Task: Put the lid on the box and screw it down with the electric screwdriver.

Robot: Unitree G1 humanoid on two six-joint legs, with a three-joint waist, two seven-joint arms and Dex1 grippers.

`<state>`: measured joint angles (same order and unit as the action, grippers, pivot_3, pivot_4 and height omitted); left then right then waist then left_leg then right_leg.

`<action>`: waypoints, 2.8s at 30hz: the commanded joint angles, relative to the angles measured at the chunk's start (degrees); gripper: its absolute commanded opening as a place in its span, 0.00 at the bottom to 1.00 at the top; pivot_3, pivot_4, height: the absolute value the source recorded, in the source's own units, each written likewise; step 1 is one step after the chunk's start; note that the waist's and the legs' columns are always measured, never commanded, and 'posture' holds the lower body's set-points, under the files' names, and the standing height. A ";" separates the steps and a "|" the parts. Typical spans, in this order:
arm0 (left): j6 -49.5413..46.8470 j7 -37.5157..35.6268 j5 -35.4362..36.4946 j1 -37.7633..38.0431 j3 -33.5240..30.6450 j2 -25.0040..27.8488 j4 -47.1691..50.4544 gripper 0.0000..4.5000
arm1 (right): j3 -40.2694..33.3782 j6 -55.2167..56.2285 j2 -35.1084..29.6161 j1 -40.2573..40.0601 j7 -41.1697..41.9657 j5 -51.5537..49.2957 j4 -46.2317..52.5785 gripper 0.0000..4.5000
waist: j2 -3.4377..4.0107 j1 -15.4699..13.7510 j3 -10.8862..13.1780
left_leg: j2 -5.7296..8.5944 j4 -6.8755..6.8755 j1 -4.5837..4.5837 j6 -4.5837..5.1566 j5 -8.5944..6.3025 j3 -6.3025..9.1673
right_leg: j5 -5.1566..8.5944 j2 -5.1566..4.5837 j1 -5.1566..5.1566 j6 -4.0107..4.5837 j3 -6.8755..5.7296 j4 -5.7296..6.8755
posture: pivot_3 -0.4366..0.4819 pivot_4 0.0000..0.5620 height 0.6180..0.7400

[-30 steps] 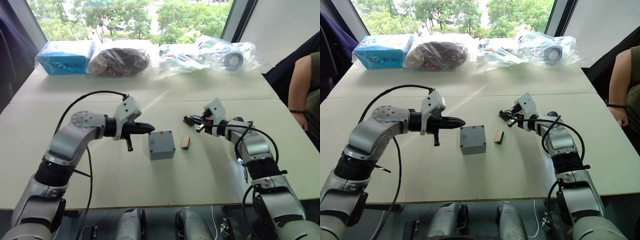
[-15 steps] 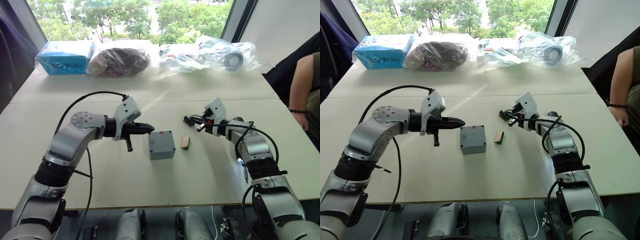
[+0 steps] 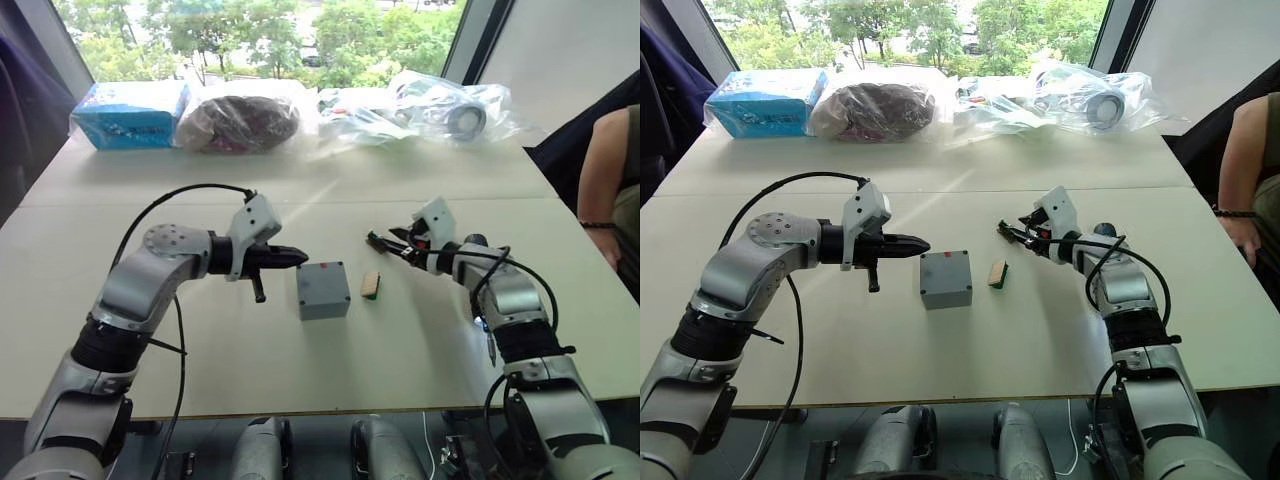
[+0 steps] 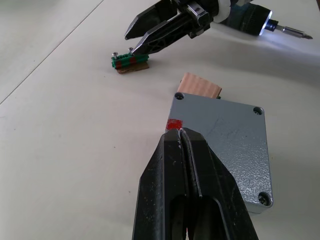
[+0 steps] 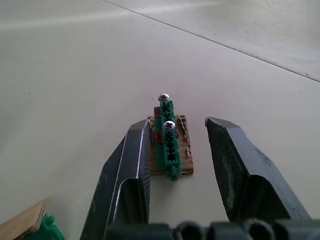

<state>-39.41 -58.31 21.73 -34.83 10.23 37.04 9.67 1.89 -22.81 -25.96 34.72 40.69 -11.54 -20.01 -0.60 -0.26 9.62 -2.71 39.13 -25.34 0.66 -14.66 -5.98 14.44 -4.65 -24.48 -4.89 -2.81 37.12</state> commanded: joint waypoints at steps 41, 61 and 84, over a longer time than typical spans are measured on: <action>-1.36 -4.72 2.67 1.76 -1.08 5.12 4.54 0.00 | -2.37 -13.37 -0.74 -8.42 0.52 -10.53 35.11 0.02 | 0.00 0.00 0.00 | -0.03 -0.04 0.00 0.01 -0.01 0.05 | 0.00 0.00 -0.03 0.00 0.00 0.02 | 0.48 0.27 1.00; -2.48 -2.31 3.69 2.14 -1.78 5.07 4.67 0.00 | 4.80 -14.46 1.27 -13.49 -4.29 -9.19 41.38 0.02 | 0.00 -0.37 0.00 | 0.00 0.01 0.01 0.08 -0.05 0.06 | 0.01 0.00 0.00 0.01 -0.01 0.03 | 0.48 0.27 1.00; -2.13 -1.28 3.62 2.16 -1.57 4.89 4.86 0.00 | 7.01 -11.57 2.41 -13.51 -4.69 -6.28 37.03 0.02 | 0.00 -0.32 0.00 | -0.01 0.01 0.01 0.08 -0.05 0.06 | 0.01 0.00 0.00 0.01 -0.01 0.03 | 0.48 0.27 1.00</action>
<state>-41.99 -59.65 24.91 -31.71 10.04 42.02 13.61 8.74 -35.51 -23.83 20.41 35.97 -18.16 16.15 -0.60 -0.57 9.62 -2.72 39.13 -25.33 0.75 -14.70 -5.92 14.45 -4.65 -24.49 -4.88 -2.81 37.14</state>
